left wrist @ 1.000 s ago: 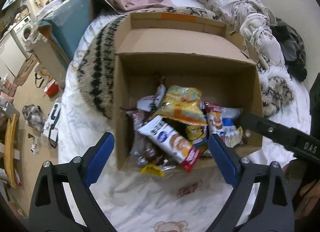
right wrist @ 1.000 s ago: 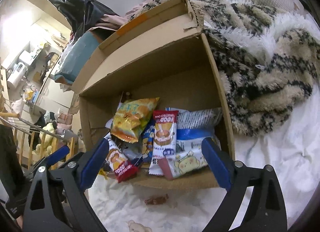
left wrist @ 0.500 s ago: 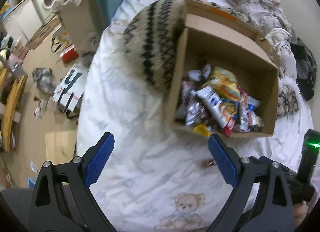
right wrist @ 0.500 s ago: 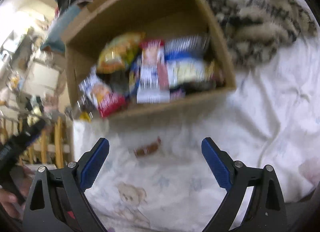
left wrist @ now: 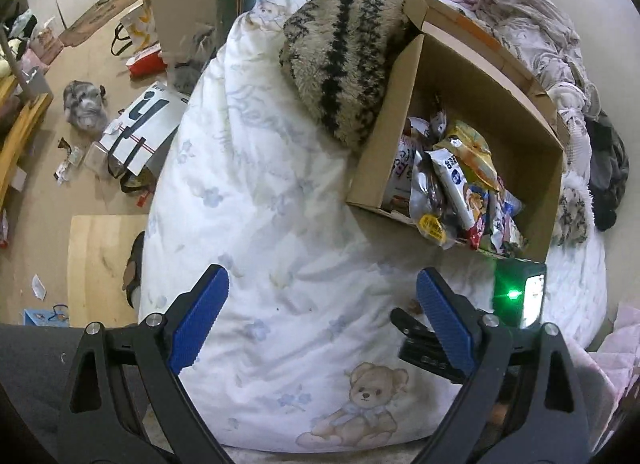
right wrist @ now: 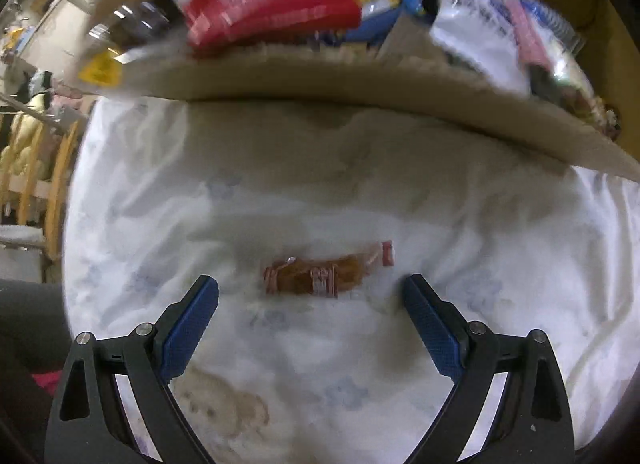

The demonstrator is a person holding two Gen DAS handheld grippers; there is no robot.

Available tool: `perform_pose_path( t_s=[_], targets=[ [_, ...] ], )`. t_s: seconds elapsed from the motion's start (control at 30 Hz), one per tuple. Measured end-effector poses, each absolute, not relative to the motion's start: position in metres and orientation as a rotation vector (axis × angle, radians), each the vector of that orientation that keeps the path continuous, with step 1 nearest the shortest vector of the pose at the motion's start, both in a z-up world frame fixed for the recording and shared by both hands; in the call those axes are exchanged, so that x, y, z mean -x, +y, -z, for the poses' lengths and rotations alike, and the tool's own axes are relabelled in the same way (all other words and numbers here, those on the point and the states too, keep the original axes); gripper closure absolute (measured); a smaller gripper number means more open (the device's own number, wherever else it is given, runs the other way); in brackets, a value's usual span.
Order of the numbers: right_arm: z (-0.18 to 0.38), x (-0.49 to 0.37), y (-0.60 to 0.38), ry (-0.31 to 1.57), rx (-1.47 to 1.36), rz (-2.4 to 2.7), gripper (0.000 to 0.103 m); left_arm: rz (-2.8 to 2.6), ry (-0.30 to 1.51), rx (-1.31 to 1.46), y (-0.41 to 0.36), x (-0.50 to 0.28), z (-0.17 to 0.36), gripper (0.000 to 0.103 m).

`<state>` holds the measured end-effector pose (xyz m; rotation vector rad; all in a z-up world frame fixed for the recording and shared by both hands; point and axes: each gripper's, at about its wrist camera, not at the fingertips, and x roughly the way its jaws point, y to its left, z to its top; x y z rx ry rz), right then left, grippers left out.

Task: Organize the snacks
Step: 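Grasp the small brown wrapped snack with the right tool and drop it in the box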

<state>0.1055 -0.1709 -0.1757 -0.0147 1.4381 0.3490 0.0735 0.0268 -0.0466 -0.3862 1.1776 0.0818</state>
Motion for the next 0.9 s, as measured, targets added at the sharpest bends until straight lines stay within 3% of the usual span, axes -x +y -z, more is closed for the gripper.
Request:
perform_pose_path(
  t_s=[0.07, 0.1, 0.2, 0.43, 0.6, 0.67, 0.7, 0.73, 0.77, 0.9],
  targets=[
    [0.176, -0.105, -0.165, 1.403, 0.055, -0.342, 0.011, -0.055, 1.204, 0.441, 0.029, -0.076, 0.050, 0.010],
    [0.175, -0.105, -0.163, 1.395, 0.073, -0.337, 0.024, -0.050, 1.213, 0.462, 0.030, -0.076, 0.052, 0.010],
    [0.169, -0.103, -0.160, 1.382, 0.095, -0.336, 0.038, -0.054, 1.221, 0.490, 0.033, -0.076, 0.051, 0.010],
    [0.131, -0.087, -0.174, 1.405, 0.003, -0.404, 0.039, -0.046, 1.191, 0.460, 0.028, -0.074, 0.042, 0.010],
    [0.063, -0.098, -0.208, 1.284, -0.098, -0.428, 0.039, 0.012, 1.153, 0.449, 0.019, -0.077, 0.037, 0.010],
    [0.035, -0.118, -0.225, 1.195, -0.125, -0.386, 0.032, 0.034, 1.131, 0.405, 0.009, -0.080, 0.033, 0.010],
    [0.022, -0.128, -0.232, 1.150, -0.144, -0.365, 0.025, 0.040, 1.119, 0.385, 0.005, -0.080, 0.032, 0.010],
    [0.011, -0.136, -0.234, 1.124, -0.161, -0.346, 0.011, 0.048, 1.103, 0.359, 0.000, -0.079, 0.029, 0.010],
    [0.003, -0.142, -0.239, 1.099, -0.173, -0.330, 0.006, 0.053, 1.089, 0.339, -0.003, -0.078, 0.027, 0.010],
    [-0.016, -0.142, -0.255, 1.021, -0.186, -0.291, 0.006, 0.044, 1.042, 0.271, -0.010, -0.073, 0.020, 0.010]
  ],
)
